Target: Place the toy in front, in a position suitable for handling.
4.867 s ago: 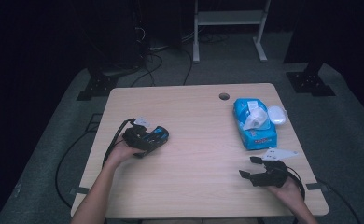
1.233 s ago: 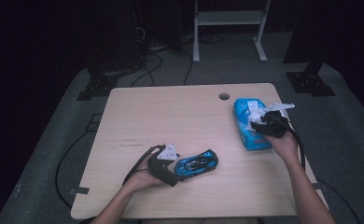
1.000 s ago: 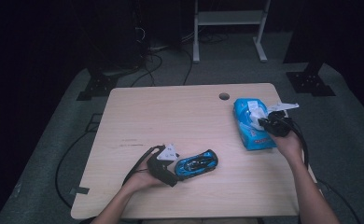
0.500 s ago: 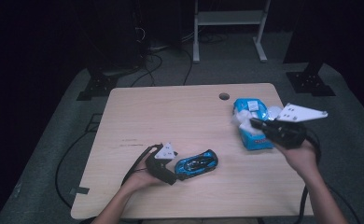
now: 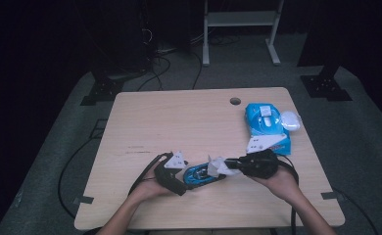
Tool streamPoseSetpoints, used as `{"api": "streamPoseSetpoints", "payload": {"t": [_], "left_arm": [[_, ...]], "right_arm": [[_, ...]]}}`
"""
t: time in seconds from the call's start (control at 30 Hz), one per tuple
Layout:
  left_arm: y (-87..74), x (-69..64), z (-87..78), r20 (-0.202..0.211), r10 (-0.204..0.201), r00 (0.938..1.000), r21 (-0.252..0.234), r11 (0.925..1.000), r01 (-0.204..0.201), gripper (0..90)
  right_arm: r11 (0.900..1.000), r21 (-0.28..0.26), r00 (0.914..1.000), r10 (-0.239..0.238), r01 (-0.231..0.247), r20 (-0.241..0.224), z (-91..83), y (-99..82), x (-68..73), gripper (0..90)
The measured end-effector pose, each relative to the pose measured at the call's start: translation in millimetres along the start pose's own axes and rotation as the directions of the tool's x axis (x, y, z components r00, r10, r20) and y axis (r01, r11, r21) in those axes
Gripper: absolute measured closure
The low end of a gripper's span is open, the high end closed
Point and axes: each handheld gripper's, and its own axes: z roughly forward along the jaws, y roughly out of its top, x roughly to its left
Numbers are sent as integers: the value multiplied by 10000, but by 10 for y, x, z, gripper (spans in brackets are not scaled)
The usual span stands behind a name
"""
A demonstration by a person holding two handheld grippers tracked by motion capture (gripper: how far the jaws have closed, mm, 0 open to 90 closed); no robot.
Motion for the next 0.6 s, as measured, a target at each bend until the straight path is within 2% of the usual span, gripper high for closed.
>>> {"api": "streamPoseSetpoints", "payload": {"t": [0.07,0.17,0.2,0.23,0.27,0.33,0.4,0.5,0.6], "left_arm": [[-4,7,10,24,10,10000,38,10000,-10,140],[-12,10,31,158,-82,9998,180,9998,79,148],[-12,10,31,158,-82,9998,180,9998,79,149],[-17,12,35,194,-108,9998,239,9997,104,161],[-20,16,33,261,-160,9995,252,9996,154,161],[-36,36,36,273,-189,9994,249,9995,182,190],[-44,53,56,316,-322,9990,284,9991,313,191],[-53,59,68,408,-275,9988,492,9985,255,206],[-59,51,66,407,-345,9986,518,9981,324,200]], "right_arm": [[9991,420,9999,119,-116,-72,126,-5,-43,873],[9955,939,9999,76,-83,81,317,-18,-107,857],[9955,939,9999,76,-83,81,317,-18,-107,857],[9928,1197,9996,-140,110,236,447,-47,-115,847],[9928,1197,9996,-140,110,236,447,-47,-115,847],[9891,1442,9983,-371,301,461,579,-93,-100,810],[9895,1419,9982,-353,282,476,646,-119,-117,770],[9873,1559,9972,-420,320,617,740,-152,-165,706],[9870,1605,9993,-155,98,343,818,-189,-212,638]]}}
